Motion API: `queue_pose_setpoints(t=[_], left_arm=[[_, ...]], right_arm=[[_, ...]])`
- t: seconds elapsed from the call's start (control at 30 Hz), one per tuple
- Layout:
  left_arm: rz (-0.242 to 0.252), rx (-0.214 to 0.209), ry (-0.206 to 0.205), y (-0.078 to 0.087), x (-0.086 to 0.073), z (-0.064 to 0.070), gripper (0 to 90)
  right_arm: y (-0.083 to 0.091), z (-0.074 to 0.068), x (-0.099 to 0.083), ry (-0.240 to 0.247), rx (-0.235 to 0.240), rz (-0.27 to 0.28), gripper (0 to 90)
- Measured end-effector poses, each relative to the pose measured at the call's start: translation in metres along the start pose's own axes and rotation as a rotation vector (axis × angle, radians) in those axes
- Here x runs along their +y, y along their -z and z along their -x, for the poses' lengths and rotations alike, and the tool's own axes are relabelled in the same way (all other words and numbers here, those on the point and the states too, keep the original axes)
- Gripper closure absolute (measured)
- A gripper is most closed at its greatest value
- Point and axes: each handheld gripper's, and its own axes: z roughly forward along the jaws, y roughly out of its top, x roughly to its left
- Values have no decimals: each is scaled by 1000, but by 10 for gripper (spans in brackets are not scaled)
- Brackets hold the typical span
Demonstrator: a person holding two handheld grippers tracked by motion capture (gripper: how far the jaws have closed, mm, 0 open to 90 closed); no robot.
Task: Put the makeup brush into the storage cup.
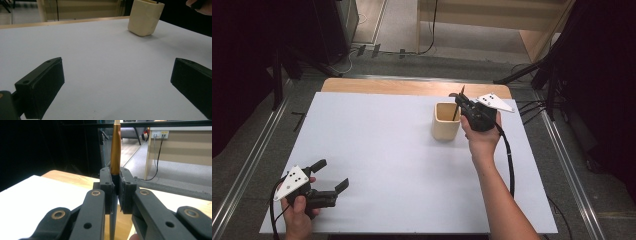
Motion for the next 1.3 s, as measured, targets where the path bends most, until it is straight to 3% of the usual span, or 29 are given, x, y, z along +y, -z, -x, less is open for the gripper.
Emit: queue_pose_setpoints(t=[0.17, 0.3, 0.43, 0.7, 0.83, 0.9, 0.93, 1.0, 1.03, 1.07, 1.17, 1.2, 1.23, 1.27, 1.3], left_arm=[[-4, -2, -2, -1, 0, 1, 0], [-5, -1, -4, -1, 0, 1, 0], [-7, -3, -4, -1, 0, 1, 0], [-8, -6, -4, -2, 0, 2, 0], [-9, -7, -1, -2, -1, 1, 0], [-11, -6, -2, -2, -1, 1, 0], [-11, -7, -2, -2, -1, 1, 0], [-9, -9, -1, -2, -1, 1, 0], [-9, -7, -2, -2, 0, 1, 0], [-9, -7, -2, -2, 0, 1, 0], [-7, -6, -2, -1, 0, 1, 0], [-6, -7, 0, -1, 0, 0, 0], [-6, -7, 0, -1, 0, 0, 0], [-7, -6, -1, -1, 0, 1, 0], [-8, -8, 0, -2, 0, 1, 0]], right_arm=[[-4, 4, -12, -12, -17, -31, 841], [-7, 3, -24, 13, -25, -65, 841], [-9, 3, -30, 16, -24, -81, 841], [-14, -4, -37, 70, -31, -114, 841], [-17, -5, -44, 85, -41, -127, 840], [-15, -5, -45, 89, -35, -108, 837], [-14, -6, -46, 94, -45, -88, 808], [-10, -4, -46, 64, -51, -61, 642], [-6, -1, -43, 29, -44, -40, 515], [-6, -1, -43, 29, -44, -40, 515], [4, 4, -40, -17, 2, -4, 382], [12, 6, -38, -30, 15, 9, 244], [12, 6, -38, -30, 15, 9, 244], [16, 6, -38, -26, 16, 6, 146], [19, 7, -38, -21, 10, 3, 103]])
